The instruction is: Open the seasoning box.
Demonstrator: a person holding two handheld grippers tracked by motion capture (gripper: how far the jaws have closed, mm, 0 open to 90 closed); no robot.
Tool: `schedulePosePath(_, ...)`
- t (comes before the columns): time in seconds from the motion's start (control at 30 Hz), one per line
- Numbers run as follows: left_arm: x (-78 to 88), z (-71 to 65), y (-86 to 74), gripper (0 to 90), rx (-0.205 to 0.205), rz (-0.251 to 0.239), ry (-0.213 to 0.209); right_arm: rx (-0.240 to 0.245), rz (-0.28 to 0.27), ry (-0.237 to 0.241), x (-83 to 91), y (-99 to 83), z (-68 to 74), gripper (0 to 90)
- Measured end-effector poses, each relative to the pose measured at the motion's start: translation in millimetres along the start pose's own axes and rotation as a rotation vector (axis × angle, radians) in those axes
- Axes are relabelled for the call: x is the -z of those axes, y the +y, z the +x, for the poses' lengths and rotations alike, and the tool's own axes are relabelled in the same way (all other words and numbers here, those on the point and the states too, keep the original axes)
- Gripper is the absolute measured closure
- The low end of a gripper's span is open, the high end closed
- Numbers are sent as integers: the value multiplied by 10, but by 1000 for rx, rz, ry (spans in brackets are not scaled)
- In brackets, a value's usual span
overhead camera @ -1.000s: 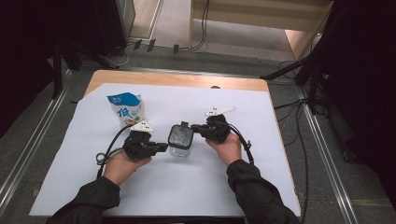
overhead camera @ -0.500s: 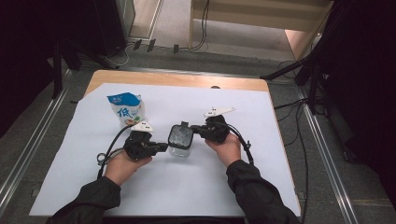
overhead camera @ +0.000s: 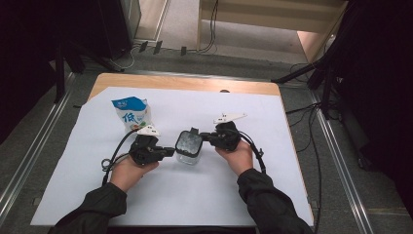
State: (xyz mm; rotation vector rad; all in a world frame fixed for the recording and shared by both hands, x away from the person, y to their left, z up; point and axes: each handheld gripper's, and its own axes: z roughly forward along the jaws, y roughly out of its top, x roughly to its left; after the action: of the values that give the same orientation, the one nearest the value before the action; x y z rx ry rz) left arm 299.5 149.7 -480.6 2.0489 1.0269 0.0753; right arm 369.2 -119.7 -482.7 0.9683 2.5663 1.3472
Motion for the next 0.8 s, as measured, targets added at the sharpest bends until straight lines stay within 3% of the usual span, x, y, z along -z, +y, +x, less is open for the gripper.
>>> schedulePosePath(0.47,-56,47,57,900,5,4,2,-19,9,3,89,-78,23,900)
schedulePosePath(0.8,73,0,-6,900,10,-9,-8,-3,26,3,114,-102,58,900)
